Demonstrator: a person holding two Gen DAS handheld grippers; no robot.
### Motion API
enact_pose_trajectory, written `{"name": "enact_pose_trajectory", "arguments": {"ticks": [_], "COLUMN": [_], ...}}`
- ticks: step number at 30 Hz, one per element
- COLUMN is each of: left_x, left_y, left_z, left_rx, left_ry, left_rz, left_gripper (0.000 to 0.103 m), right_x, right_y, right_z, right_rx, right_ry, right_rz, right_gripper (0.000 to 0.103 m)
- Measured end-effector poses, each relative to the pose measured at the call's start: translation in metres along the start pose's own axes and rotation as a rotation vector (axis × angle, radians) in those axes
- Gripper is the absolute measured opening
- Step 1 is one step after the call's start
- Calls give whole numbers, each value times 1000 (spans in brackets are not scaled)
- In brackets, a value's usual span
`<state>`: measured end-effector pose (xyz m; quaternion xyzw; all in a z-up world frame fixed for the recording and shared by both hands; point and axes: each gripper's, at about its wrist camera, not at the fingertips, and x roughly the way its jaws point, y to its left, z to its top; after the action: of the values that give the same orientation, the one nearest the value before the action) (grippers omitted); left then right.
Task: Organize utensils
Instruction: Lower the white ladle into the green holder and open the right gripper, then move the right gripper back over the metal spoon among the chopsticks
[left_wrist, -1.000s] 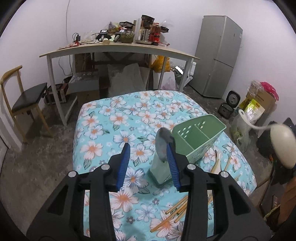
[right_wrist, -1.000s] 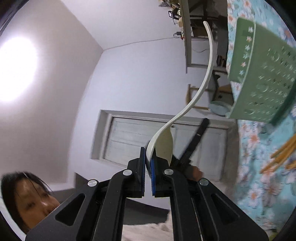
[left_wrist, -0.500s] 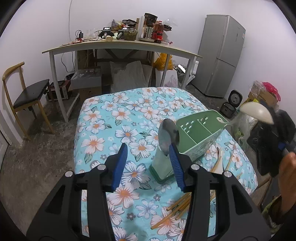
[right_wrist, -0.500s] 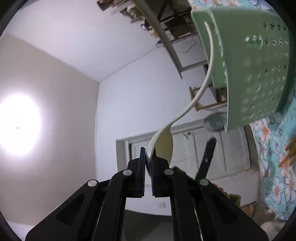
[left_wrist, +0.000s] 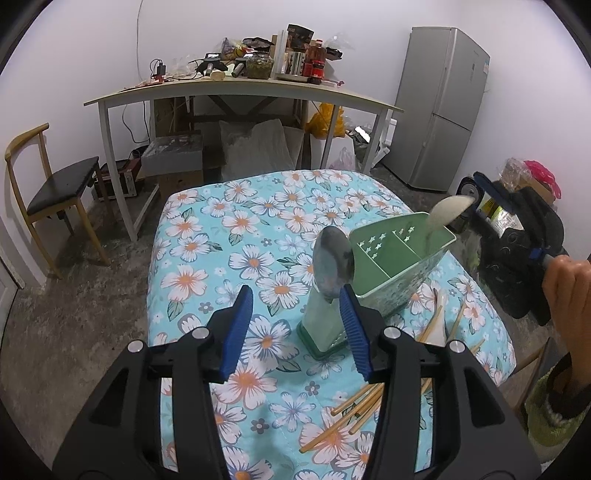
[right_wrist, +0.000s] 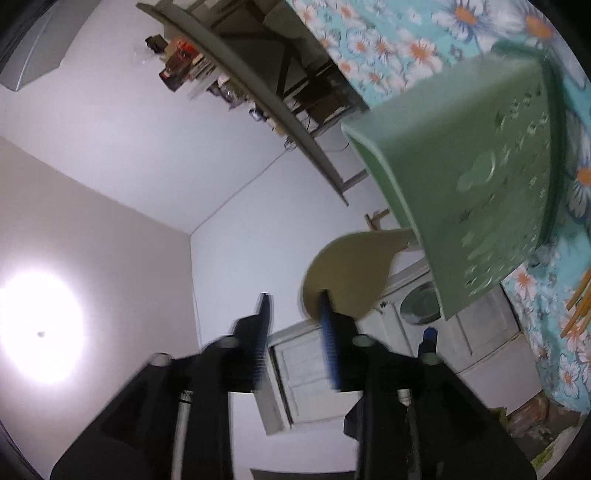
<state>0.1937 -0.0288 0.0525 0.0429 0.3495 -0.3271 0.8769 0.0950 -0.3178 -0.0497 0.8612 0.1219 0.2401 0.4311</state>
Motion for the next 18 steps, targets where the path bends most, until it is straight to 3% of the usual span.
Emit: {"name": "enact_pose_trajectory", "arguments": {"ticks": [7,11,14,18], "left_x": [-3,-5,-5,-4], "left_y": [0,1,5,6], "left_z": [-9,-15,-22,-35], "left_rx": [-18,-57,-121,-185], "left_ry": [-2,-10,-15,-26], "left_rz": [-17,-49,-71,-91], "left_gripper": [53,65,68,69], "right_x": [-16,-24,-32,-51], "right_y": [6,15,28,46], "right_z": [8,6,-2,-19], "right_rx": [-33,-90,-191,-433], "right_ry": [-42,-43,-30,-20], "right_rz": [10,-2,-62,-253], "right_gripper": [52,53,53,53]}}
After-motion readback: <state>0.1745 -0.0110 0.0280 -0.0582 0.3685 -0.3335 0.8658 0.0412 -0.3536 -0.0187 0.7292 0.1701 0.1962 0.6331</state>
